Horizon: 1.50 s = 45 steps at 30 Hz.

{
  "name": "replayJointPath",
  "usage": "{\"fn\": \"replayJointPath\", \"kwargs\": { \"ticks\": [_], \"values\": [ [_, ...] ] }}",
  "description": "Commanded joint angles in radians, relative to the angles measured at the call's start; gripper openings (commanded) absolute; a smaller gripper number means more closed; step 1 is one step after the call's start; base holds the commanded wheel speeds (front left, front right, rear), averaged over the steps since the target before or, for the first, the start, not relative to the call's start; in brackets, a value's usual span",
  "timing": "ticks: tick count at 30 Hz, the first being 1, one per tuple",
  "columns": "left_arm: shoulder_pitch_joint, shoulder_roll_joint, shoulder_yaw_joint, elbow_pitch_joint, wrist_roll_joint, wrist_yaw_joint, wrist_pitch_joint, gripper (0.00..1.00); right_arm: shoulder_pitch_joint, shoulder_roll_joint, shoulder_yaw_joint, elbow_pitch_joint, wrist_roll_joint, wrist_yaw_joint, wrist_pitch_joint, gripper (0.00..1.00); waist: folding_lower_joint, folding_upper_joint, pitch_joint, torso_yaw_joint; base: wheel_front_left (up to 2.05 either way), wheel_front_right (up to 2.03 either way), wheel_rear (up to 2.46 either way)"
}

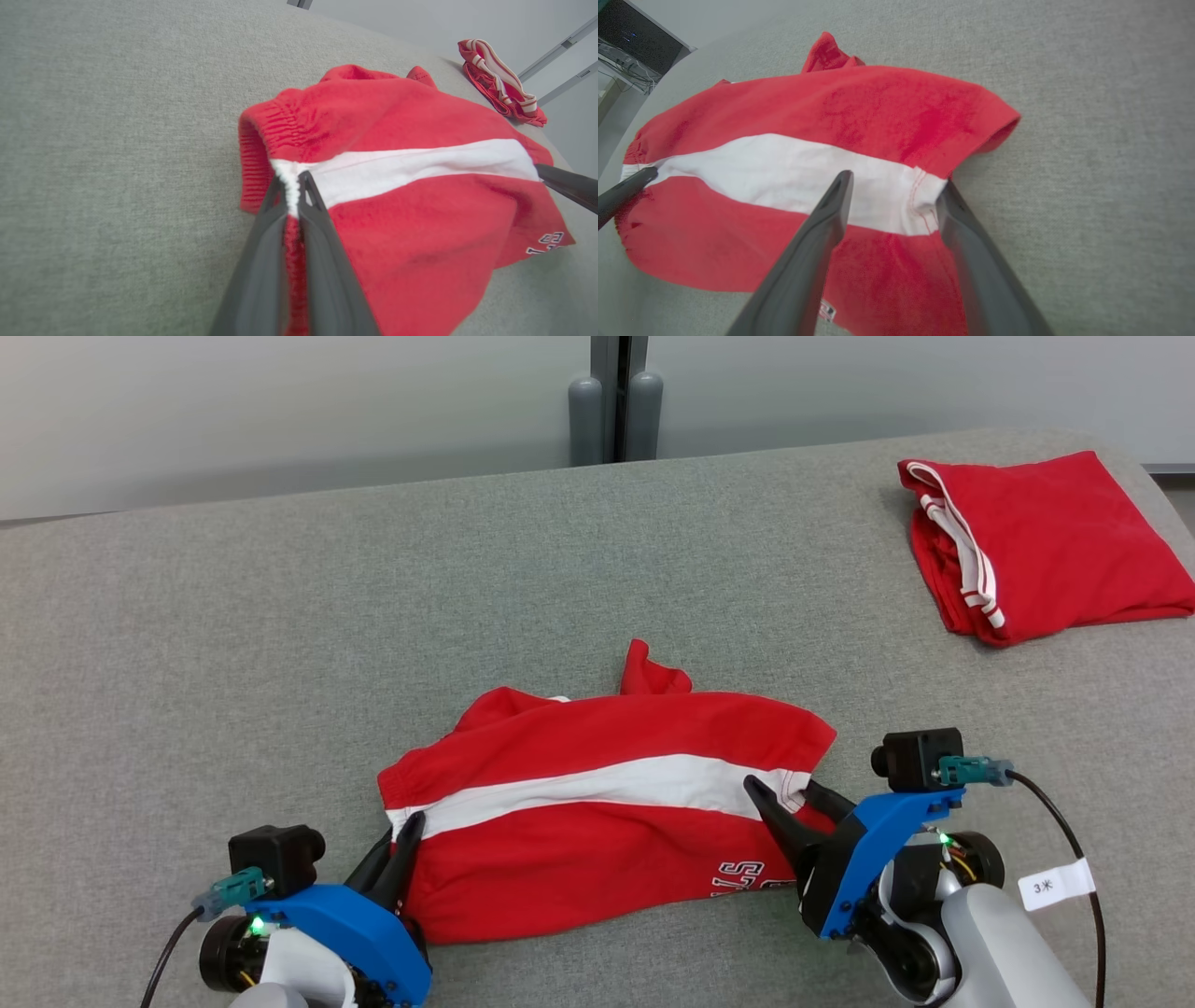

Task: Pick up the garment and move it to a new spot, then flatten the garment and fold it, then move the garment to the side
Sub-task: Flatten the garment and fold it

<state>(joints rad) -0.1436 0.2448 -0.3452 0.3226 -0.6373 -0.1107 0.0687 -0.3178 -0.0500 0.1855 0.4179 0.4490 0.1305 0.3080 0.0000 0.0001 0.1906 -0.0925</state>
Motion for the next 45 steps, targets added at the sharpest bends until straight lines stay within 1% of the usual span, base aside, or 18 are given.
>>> {"fn": "replayJointPath", "kwargs": {
  "ticks": [1,2,3,4,6,7,8,9,10,16,20,25,29,33,37,39,41,45],
  "values": [
    [0.008,0.006,0.000,-0.007,-0.004,0.006,0.000,0.00,0.020,-0.001,0.002,-0.015,0.015,0.000,0.007,0.85,0.0000,-0.0001,-0.001,0.001,0.00,0.00,0.00],
    [0.011,0.008,0.001,-0.010,-0.004,0.007,0.001,0.00,0.027,-0.001,0.001,-0.023,0.019,0.000,0.012,0.83,0.0000,-0.0001,-0.002,0.001,0.00,0.00,0.00],
    [0.013,0.010,0.002,-0.013,-0.005,0.009,0.002,0.00,0.029,-0.002,0.000,-0.030,0.021,0.000,0.015,0.84,0.0000,-0.0001,-0.002,0.000,0.00,0.00,0.00],
    [0.014,0.011,0.003,-0.017,-0.006,0.011,0.003,0.00,0.031,-0.002,-0.002,-0.032,0.029,0.000,0.020,0.78,0.0000,-0.0001,-0.003,0.000,0.00,0.00,0.00],
    [0.016,0.014,0.002,-0.023,-0.008,0.014,0.005,0.00,0.029,-0.001,-0.004,-0.028,0.019,0.000,0.023,0.64,0.0000,-0.0001,-0.004,0.001,0.00,0.00,0.00],
    [0.018,0.015,0.002,-0.026,-0.009,0.014,0.005,0.00,0.027,-0.001,-0.002,-0.024,0.022,0.000,0.025,0.44,0.0000,-0.0001,-0.006,0.001,0.00,0.00,0.00],
    [0.020,0.015,0.001,-0.028,-0.010,0.014,0.006,0.00,0.025,-0.001,0.001,-0.021,0.024,0.000,0.028,0.37,0.0000,-0.0001,-0.007,0.002,0.00,0.00,0.00],
    [0.020,0.014,0.000,-0.031,-0.013,0.015,0.006,0.00,0.020,-0.001,0.005,-0.017,0.028,0.000,0.032,0.28,0.0000,-0.0001,-0.008,0.003,0.00,0.00,0.00],
    [0.021,0.011,-0.001,-0.033,-0.014,0.014,0.005,0.00,0.016,-0.001,0.012,-0.012,0.028,0.000,0.035,0.00,0.0000,-0.0001,-0.010,0.004,0.00,0.00,0.00],
    [0.024,-0.002,-0.003,-0.052,-0.034,0.006,-0.022,0.00,-0.018,-0.001,0.005,0.010,0.046,0.000,-0.007,0.00,0.0000,-0.0001,-0.027,0.011,0.00,0.00,0.00],
    [0.006,-0.005,0.006,-0.105,-0.063,-0.005,-0.058,0.00,-0.039,-0.002,-0.020,-0.043,0.081,0.000,-0.057,0.00,0.0000,-0.0001,-0.037,0.017,0.00,0.00,0.00],
    [-0.010,-0.004,0.027,-0.227,-0.148,-0.016,-0.115,0.00,-0.025,-0.002,-0.069,-0.197,0.087,0.000,-0.066,0.00,0.0000,-0.0001,-0.049,0.023,0.00,0.00,0.00],
    [-0.036,0.026,0.030,-0.340,-0.223,-0.021,-0.101,0.00,0.005,-0.001,-0.121,-0.355,0.069,0.000,-0.019,0.00,0.0000,-0.0001,-0.055,0.028,0.00,0.00,0.00],
    [-0.083,0.052,0.047,-0.443,-0.320,-0.022,-0.042,0.00,0.016,-0.001,-0.165,-0.516,0.084,0.000,0.053,0.00,0.0000,-0.0001,-0.056,0.033,0.00,0.00,0.00],
    [-0.171,0.068,0.070,-0.502,-0.417,-0.018,0.044,0.00,-0.048,-0.024,-0.192,-0.616,0.082,0.000,0.130,0.00,0.0000,-0.0001,-0.031,0.030,0.00,0.00,0.00],
    [-0.236,0.074,0.076,-0.509,-0.456,-0.004,0.098,0.00,-0.109,-0.029,-0.191,-0.624,0.100,0.000,0.161,0.00,0.0000,-0.0001,-0.004,0.029,0.00,0.00,0.00],
    [-0.319,0.094,0.085,-0.484,-0.457,0.011,0.143,0.00,-0.195,-0.047,-0.188,-0.598,0.108,0.000,0.176,0.00,0.0000,-0.0001,0.034,0.025,0.00,0.00,0.00],
    [-0.523,0.093,0.116,-0.382,-0.461,0.058,0.187,0.00,-0.424,-0.054,-0.153,-0.466,0.125,0.000,0.161,0.00,0.0000,-0.0001,0.138,0.008,0.00,0.00,0.00]
  ]
}}
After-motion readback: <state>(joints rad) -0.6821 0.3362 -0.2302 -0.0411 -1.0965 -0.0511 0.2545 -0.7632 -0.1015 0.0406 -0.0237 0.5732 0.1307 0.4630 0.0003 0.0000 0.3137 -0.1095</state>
